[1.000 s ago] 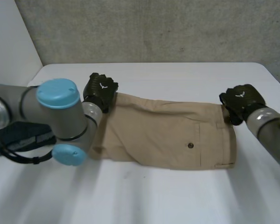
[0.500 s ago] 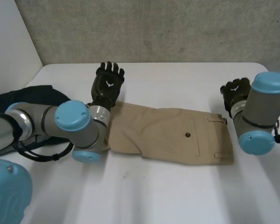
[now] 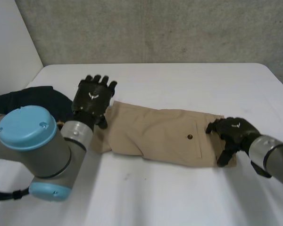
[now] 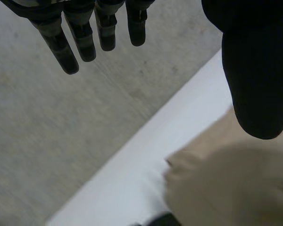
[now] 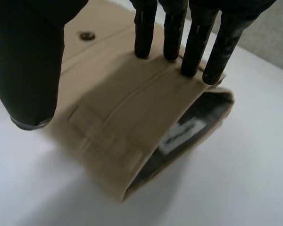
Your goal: Fold the laundry.
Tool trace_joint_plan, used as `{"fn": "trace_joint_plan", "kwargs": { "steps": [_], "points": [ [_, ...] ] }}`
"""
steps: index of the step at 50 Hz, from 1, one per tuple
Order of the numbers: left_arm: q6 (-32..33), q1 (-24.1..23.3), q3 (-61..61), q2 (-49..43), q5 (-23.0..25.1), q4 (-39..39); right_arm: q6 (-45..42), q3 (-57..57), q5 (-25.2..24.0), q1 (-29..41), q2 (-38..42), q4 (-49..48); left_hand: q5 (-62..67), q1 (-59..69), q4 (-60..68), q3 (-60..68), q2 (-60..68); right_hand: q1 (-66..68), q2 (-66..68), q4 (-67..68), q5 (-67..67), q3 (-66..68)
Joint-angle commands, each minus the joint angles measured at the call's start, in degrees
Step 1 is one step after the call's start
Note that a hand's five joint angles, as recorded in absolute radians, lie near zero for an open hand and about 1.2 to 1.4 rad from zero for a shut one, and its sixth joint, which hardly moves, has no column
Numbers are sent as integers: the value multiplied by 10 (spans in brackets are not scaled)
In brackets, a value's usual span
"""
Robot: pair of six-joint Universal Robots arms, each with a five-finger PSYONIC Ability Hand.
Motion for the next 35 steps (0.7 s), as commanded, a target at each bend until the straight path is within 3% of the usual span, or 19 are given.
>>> {"fn": "trace_joint_plan", "kwargs": {
  "steps": [1, 10, 12, 15, 24, 27, 30, 32, 35],
  "points": [
    [-33, -9, -20, 3, 0, -20, -3, 49, 5, -13, 2, -87, -11, 0, -3, -6, -3, 84, 60, 50, 53, 49],
    [-32, -9, -20, 0, -2, -20, -29, 40, 9, -13, 49, -119, -11, 0, -3, -6, -3, 87, 64, 53, 56, 53],
    [-32, -9, -20, 0, -3, -19, -40, 39, 16, -15, 53, -130, -11, 0, -3, -6, -3, 206, 183, 172, 175, 172],
    [-32, -8, -20, 2, -4, -20, -42, 39, 29, -32, 49, -142, -11, 0, -3, -6, -3, 606, 583, 573, 576, 572],
    [-31, -9, -26, 16, -5, -24, -88, 47, 38, -106, -20, -134, -11, 0, -3, -6, -3, 608, 585, 574, 577, 574],
    [-33, -10, -31, 29, -5, -39, -167, 49, 32, -192, -51, -103, -13, -2, -5, -8, -5, 608, 585, 574, 577, 574],
    [-33, -9, -36, 36, -5, -50, -270, 27, 28, -233, -57, -57, -15, -4, -7, -10, -6, 608, 585, 574, 577, 574],
    [-33, -9, -37, 37, -5, -50, -296, 14, 29, -224, -60, -44, -17, -5, -8, -11, -8, 608, 585, 574, 577, 574],
    [-32, -9, -38, 37, -6, -50, -315, -22, 31, -155, -73, -36, -17, -5, -8, -11, -8, 608, 585, 574, 577, 574]
  ]
}}
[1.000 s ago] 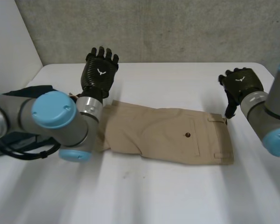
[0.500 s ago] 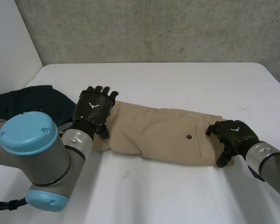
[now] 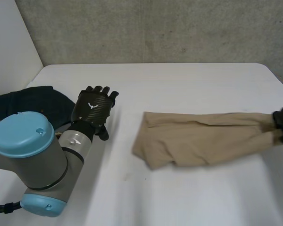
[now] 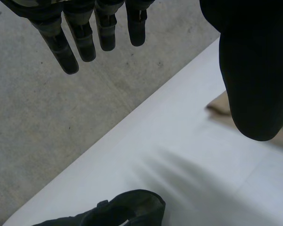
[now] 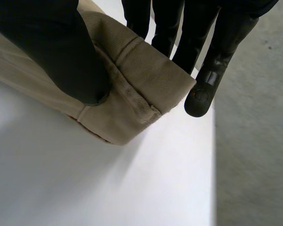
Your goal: Fold the laundry.
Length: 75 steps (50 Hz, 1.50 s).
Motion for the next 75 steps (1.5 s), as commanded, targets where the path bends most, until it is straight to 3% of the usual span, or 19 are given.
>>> {"fn": "trace_joint_plan", "kwargs": {
  "steps": [1, 8, 12, 18, 19, 21, 22, 23, 29, 33, 36, 42, 52, 59, 66, 75],
  "points": [
    [1, 0, -6, 7, -1, -9, -111, -70, -2, 64, -21, 52, -17, -5, -8, -11, -8, 273, 129, 119, 149, 138],
    [1, -1, 3, 8, -2, -7, -120, -131, -42, 241, -13, 33, -17, -5, -8, -11, -8, 273, 129, 119, 149, 138],
    [1, -1, 14, 9, -4, -7, -124, -142, -120, 357, 51, 23, -17, -5, -8, -11, -8, 273, 129, 119, 149, 138],
    [1, -13, 36, 6, -22, -7, -114, -144, -136, 420, 110, 43, -20, -9, -12, -15, -11, 225, 82, 71, 102, 90],
    [1, -14, 42, 4, -24, -7, -106, -144, -138, 420, 109, 60, -20, -9, -12, -15, -11, 25, -119, -129, -99, -110],
    [0, -16, 60, 0, -25, -7, -89, -144, -141, 422, 106, 70, -20, -9, -12, -15, -11, -168, -311, -322, -291, -302],
    [-1, -17, 68, -1, -25, -7, -61, -145, -140, 420, 102, 75, -18, -7, -10, -13, -10, -376, -519, -529, -499, -510],
    [-2, -19, 84, -4, -25, -7, -44, -147, -139, 419, 99, 75, -18, -7, -10, -13, -10, -427, -571, -581, -551, -562],
    [-6, -52, 170, -45, -21, -17, 196, -154, -131, 313, 14, 77, -11, 0, -3, -6, -3, -427, -571, -581, -551, -562],
    [-14, -92, 254, -103, -11, -62, 329, -155, -129, 260, -14, 82, -3, 8, 5, 2, 5, -427, -571, -581, -551, -562],
    [-32, -106, 287, -130, 10, -92, 365, -157, -129, 243, -8, 89, 7, 18, 15, 12, 15, -427, -571, -581, -551, -562],
    [-107, -134, 357, -208, 58, -182, 340, -169, -124, 238, 57, 113, 32, 43, 40, 37, 41, -427, -571, -581, -551, -562],
    [-115, -136, 362, -266, 33, -233, 254, -187, -43, 241, 173, 138, 46, 57, 54, 51, 54, -427, -571, -581, -551, -562],
    [-88, -133, 363, -282, 8, -257, 222, -190, -21, 243, 200, 138, 42, 53, 51, 47, 51, -427, -571, -581, -551, -562],
    [-55, -135, 354, -262, 15, -258, 221, -187, -22, 238, 185, 134, 22, 33, 30, 27, 31, -427, -571, -581, -551, -562],
    [-53, -132, 349, -168, 27, -253, 274, -109, 4, 224, 39, 58, -1, 10, 7, 4, 7, -427, -571, -581, -551, -562]
  ]
}}
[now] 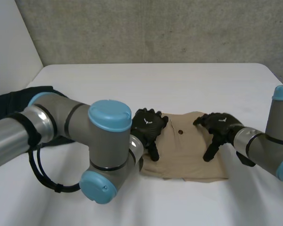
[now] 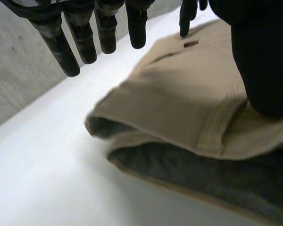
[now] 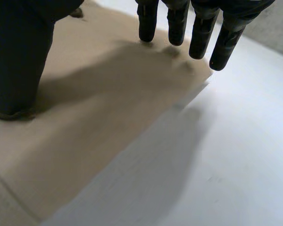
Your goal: Fold the laundry.
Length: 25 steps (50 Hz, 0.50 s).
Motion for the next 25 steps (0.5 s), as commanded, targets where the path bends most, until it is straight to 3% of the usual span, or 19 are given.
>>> {"fn": "trace_joint_plan", "kwargs": {
  "steps": [1, 4, 7, 18, 25],
  "points": [
    [-6, 7, -4, 94, 26, 4, 58, 78, 31, -19, -136, -67, -8, -15, -18, -17, -17, 11, -25, -34, -39, -12],
    [-16, 10, -4, 119, 55, 2, 85, 112, 60, -52, -175, -74, -8, -15, -18, -17, -17, 11, -25, -34, -39, -12],
    [-33, 24, -5, 145, 96, -7, 119, 147, 59, -89, -199, -64, -8, -15, -18, -17, -17, 11, -25, -34, -39, -12],
    [-96, 37, -4, 177, 218, -54, 153, 262, -48, -124, -193, -51, -8, -15, -18, -17, -17, 11, -25, -34, -39, -12],
    [-113, 37, 7, 181, 228, -53, 179, 274, -77, -116, -138, -109, -3, -10, -13, -12, -12, 11, -25, -34, -39, -12]
  ]
}}
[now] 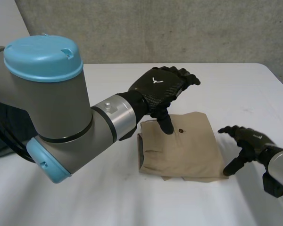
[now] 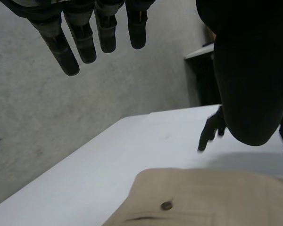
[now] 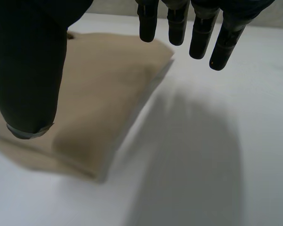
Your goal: Fold the laundry.
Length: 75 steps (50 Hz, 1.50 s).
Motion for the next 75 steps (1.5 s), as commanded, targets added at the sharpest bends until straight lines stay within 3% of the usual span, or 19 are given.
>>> {"fn": "trace_joint_plan", "kwargs": {
  "steps": [1, 14, 25, 31, 41, 49, 55, 66, 75],
  "points": [
    [-24, 1, 11, 5, 26, -2, 27, 24, -42, 9, 63, -63, -3, -10, -5, -7, -6, 11, -25, -34, -39, -12],
    [-24, 6, 7, 2, 9, -1, 45, -22, -37, 76, 124, -96, -3, -10, -5, -7, -6, 40, 4, -4, -10, 17],
    [-25, 8, 3, 1, 7, 0, 77, -56, -18, 84, 136, -136, -3, -10, -5, -7, -6, 420, 384, 376, 370, 397],
    [-25, 8, 3, -2, 7, 0, 78, -91, -16, 89, 159, -136, -3, -10, -5, -7, -6, 696, 660, 651, 646, 673],
    [-25, 17, -5, -4, 6, 1, 66, -181, -17, 89, 201, -131, -3, -10, -5, -7, -6, 711, 675, 666, 661, 688],
    [-25, 28, -7, -5, -1, 1, 42, -366, -16, 87, 283, -102, -3, -10, -5, -7, -6, 711, 675, 666, 661, 688],
    [-23, 29, -7, -5, -19, 1, 41, -588, -12, 57, 415, -24, -5, -11, -7, -9, -7, 711, 675, 666, 661, 688],
    [-24, 29, -8, -6, -21, 0, -13, -993, 83, -47, 640, 126, -5, -11, -7, -9, -7, 711, 675, 666, 661, 688],
    [-24, 29, -10, -8, -21, 0, -34, -1039, 68, -116, 679, 109, -3, -10, -5, -7, -6, 711, 675, 666, 661, 688]
  ]
}}
